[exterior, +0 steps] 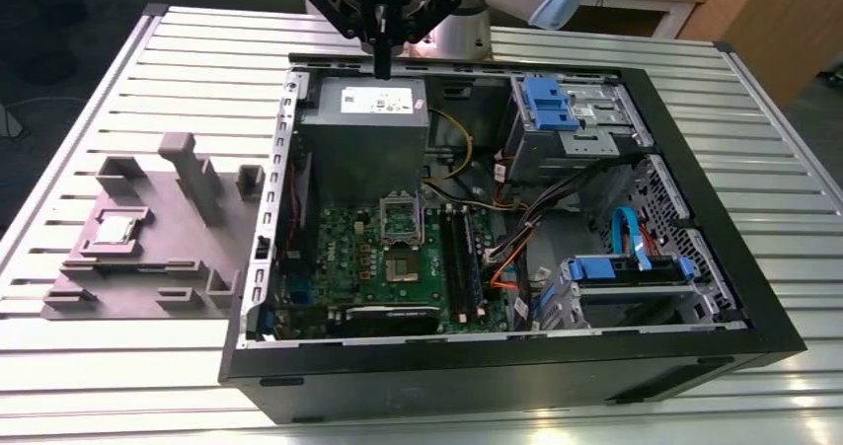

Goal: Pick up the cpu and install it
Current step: 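Reach for the cpu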

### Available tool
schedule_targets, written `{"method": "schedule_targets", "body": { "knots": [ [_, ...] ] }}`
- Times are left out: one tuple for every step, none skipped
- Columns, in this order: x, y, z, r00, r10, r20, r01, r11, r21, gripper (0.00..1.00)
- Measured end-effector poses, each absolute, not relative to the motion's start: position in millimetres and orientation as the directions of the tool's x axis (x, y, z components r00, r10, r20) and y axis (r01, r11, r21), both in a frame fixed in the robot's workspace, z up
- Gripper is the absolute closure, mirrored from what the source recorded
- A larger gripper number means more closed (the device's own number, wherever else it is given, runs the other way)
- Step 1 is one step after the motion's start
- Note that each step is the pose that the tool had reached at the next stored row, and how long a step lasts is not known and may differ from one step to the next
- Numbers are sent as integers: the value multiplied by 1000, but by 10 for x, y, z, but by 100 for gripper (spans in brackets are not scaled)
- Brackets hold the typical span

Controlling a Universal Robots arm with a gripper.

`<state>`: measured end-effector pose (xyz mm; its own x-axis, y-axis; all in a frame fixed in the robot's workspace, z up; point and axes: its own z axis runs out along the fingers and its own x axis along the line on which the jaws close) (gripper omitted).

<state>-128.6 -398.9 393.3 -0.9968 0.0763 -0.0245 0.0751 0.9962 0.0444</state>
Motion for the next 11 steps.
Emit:
{"method": "schedule_targets", "body": {
  "knots": [
    [-1288,-3989,3933,-997,76,-24,75,996,44,90],
    [-1289,-3989,3933,-997,76,-24,75,996,44,90],
    [-1290,-3989,3933,-997,76,-24,75,996,44,90],
    [-1290,-3990,3933,-997,76,-24,75,996,44,90],
    [-1291,-3989,3933,-997,76,-24,75,996,44,90],
    [-1291,-3989,3933,-997,76,-24,75,996,44,90],
    [-1291,-3989,3933,-997,76,-24,75,996,44,90],
    [-1291,-3989,3933,-997,76,-24,75,996,44,90],
    [-1294,-3989,3933,-997,76,-24,75,996,44,90],
    [-1298,-3989,3933,-997,76,-24,75,996,44,90],
    [-1302,-3989,3933,-997,76,-24,75,996,44,90]
  ]
}}
